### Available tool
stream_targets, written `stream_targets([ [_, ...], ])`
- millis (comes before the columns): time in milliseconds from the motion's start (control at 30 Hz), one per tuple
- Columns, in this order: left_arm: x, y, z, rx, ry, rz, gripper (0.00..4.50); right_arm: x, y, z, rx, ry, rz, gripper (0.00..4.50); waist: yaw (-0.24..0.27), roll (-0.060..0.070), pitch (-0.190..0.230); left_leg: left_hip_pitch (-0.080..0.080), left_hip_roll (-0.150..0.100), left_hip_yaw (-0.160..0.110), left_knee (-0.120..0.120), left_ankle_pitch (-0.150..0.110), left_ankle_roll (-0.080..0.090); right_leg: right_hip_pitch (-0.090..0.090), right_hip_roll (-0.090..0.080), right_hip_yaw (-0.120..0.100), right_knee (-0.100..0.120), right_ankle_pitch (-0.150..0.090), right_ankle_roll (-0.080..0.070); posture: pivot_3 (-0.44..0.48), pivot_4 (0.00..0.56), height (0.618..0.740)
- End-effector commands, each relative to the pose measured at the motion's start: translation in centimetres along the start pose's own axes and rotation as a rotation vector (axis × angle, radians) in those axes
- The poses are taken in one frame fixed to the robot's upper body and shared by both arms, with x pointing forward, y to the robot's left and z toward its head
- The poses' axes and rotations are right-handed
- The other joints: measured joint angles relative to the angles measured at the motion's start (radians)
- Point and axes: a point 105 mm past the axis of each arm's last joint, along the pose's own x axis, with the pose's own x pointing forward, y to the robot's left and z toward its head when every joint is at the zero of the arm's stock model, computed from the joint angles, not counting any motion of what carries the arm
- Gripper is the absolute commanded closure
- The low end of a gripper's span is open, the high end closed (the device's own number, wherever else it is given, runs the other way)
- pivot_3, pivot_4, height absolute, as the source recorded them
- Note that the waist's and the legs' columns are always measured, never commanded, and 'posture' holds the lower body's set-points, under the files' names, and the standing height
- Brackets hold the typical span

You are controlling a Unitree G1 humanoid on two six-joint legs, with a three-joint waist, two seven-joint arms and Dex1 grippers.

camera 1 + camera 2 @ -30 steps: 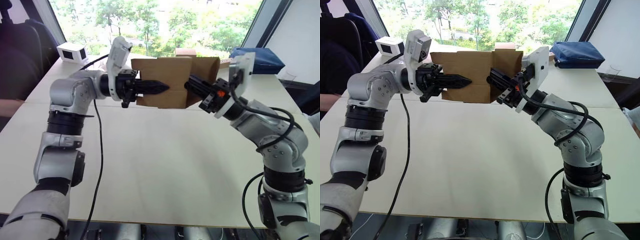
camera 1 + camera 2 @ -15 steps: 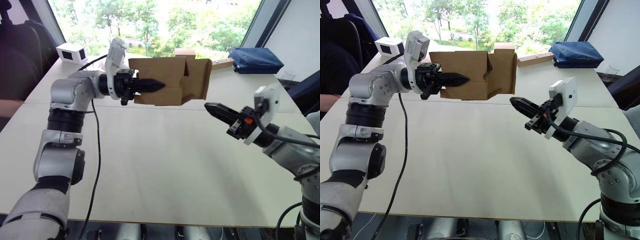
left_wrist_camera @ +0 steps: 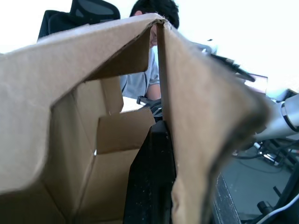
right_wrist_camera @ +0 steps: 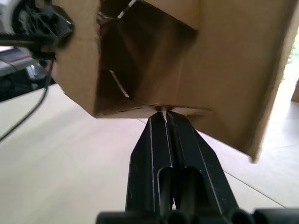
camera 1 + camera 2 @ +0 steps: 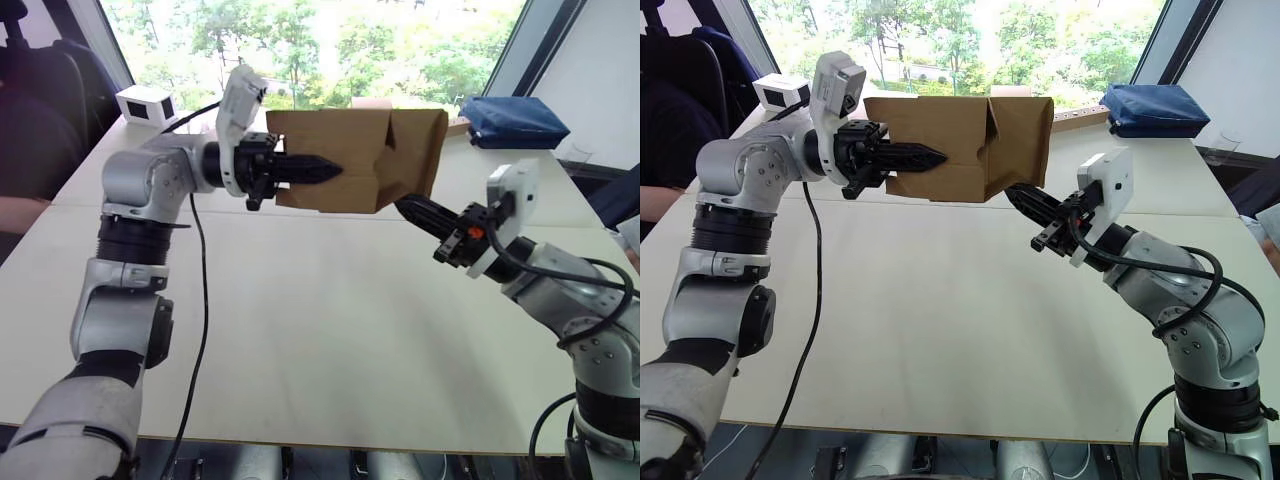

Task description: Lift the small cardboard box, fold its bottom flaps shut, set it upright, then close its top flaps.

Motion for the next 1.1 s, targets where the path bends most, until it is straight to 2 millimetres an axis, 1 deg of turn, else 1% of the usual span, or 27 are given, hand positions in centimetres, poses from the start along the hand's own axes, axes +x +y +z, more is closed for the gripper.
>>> stream_targets([
  [33, 0.3, -0.5, 0.8, 0.032, -0.013, -0.026, 4.50, 1.0, 1.4, 1.1, -0.011, -0.061, 0.073, 4.46, -0.001, 0.000, 0.000, 0.000, 0.000, 0.000, 0.000, 0.000, 0.000, 0.000, 0.000, 0.000, 0.000, 0.000, 0.000, 0.000, 0.150, 0.740],
  [267, 0.2, -0.5, 0.7, 0.033, -0.011, -0.020, 4.50, 1.2, 2.1, 1.6, -0.005, -0.081, 0.119, 4.46, 0.001, 0.000, 0.000, -0.001, 0.000, 0.000, 0.001, 0.000, 0.000, 0.000, 0.000, 0.000, 0.000, 0.000, 0.000, 0.000, 0.150, 0.740],
  [367, 0.1, -0.6, 0.8, 0.036, -0.013, -0.016, 4.50, 0.9, 1.8, 1.6, -0.009, -0.080, 0.105, 4.46, 0.001, 0.000, 0.000, -0.001, 0.000, 0.000, 0.002, 0.000, 0.000, 0.000, 0.000, 0.000, 0.001, 0.000, 0.000, 0.000, 0.150, 0.740],
  [433, -0.2, -0.5, 1.0, 0.042, -0.016, -0.003, 4.50, 0.0, 1.2, 2.3, 0.009, -0.094, 0.091, 4.46, 0.001, 0.000, 0.000, -0.001, 0.000, 0.000, 0.002, 0.000, 0.000, 0.000, 0.000, 0.000, 0.001, 0.000, 0.000, 0.000, 0.150, 0.740],
  [533, -0.7, -0.5, 1.6, 0.044, -0.032, 0.006, 4.50, -2.2, 0.8, 3.6, 0.128, -0.122, 0.124, 4.46, 0.003, 0.000, 0.000, -0.002, 0.001, -0.001, 0.002, -0.001, 0.001, 0.000, 0.000, 0.000, 0.000, 0.000, 0.000, 0.000, 0.150, 0.740],
  [600, -1.0, -0.7, 2.0, 0.045, -0.041, 0.002, 4.50, -3.5, -0.8, 4.9, 0.172, -0.192, 0.065, 4.46, 0.002, 0.000, 0.000, -0.002, 0.001, -0.001, 0.002, -0.001, 0.002, 0.000, -0.001, -0.001, -0.001, 0.000, 0.000, 0.000, 0.150, 0.740],
  [667, -1.1, -0.8, 2.2, 0.044, -0.046, -0.001, 4.50, -4.1, -1.9, 5.7, 0.196, -0.239, 0.016, 4.46, 0.001, 0.000, 0.000, -0.002, 0.001, -0.001, 0.002, -0.001, 0.002, 0.000, -0.001, 0.000, -0.001, 0.000, 0.000, 0.000, 0.150, 0.740],
  [767, -1.1, -0.9, 2.3, 0.043, -0.050, -0.004, 4.50, -4.7, -3.2, 6.1, 0.216, -0.279, -0.040, 4.46, 0.001, 0.000, 0.000, -0.002, 0.001, 0.000, 0.003, -0.001, 0.002, 0.000, -0.001, 0.000, 0.000, 0.000, 0.000, 0.000, 0.150, 0.740],
  [800, -1.1, -1.0, 2.3, 0.041, -0.054, -0.007, 4.50, -4.6, -3.9, 6.0, 0.223, -0.295, -0.073, 4.46, 0.000, 0.000, 0.000, -0.002, 0.001, 0.000, 0.003, -0.001, 0.002, 0.000, -0.001, 0.000, 0.000, 0.000, 0.000, 0.000, 0.150, 0.740],
  [833, -1.1, -1.1, 2.3, 0.039, -0.058, -0.010, 4.50, -4.5, -5.3, 5.6, 0.225, -0.311, -0.146, 4.46, -0.001, 0.000, 0.000, -0.002, 0.001, 0.000, 0.003, -0.001, 0.002, 0.000, -0.001, 0.000, 0.000, 0.000, 0.000, 0.000, 0.150, 0.740],
  [900, -0.9, -1.2, 2.2, 0.036, -0.066, -0.014, 4.50, -3.6, -7.0, 4.1, 0.225, -0.291, -0.231, 4.46, -0.003, 0.000, 0.000, -0.002, 0.000, 0.000, 0.003, -0.001, 0.002, 0.000, 0.000, 0.000, 0.000, 0.000, 0.000, 0.000, 0.150, 0.740],
  [933, -0.7, -1.2, 2.2, 0.035, -0.069, -0.015, 4.50, -3.1, -7.4, 3.5, 0.224, -0.287, -0.254, 4.46, -0.005, 0.000, 0.000, -0.002, 0.000, 0.000, 0.003, -0.001, 0.002, 0.000, 0.000, 0.000, 0.000, 0.000, 0.000, 0.000, 0.150, 0.740],
  [1000, -0.5, -1.2, 2.3, 0.035, -0.074, -0.015, 4.50, -2.1, -7.8, 3.0, 0.223, -0.299, -0.267, 4.46, -0.006, 0.001, 0.000, -0.002, 0.000, 0.000, 0.003, -0.001, 0.002, 0.000, 0.000, 0.000, 0.000, 0.000, 0.000, 0.000, 0.150, 0.740],
  [1100, -0.4, -1.2, 2.3, 0.036, -0.076, -0.015, 4.50, -0.9, -7.8, 2.6, 0.241, -0.323, -0.264, 3.77, -0.007, 0.002, 0.001, -0.004, 0.000, 0.000, 0.003, -0.001, 0.002, -0.002, 0.000, 0.000, 0.001, 0.000, 0.001, 0.000, 0.150, 0.740],
])
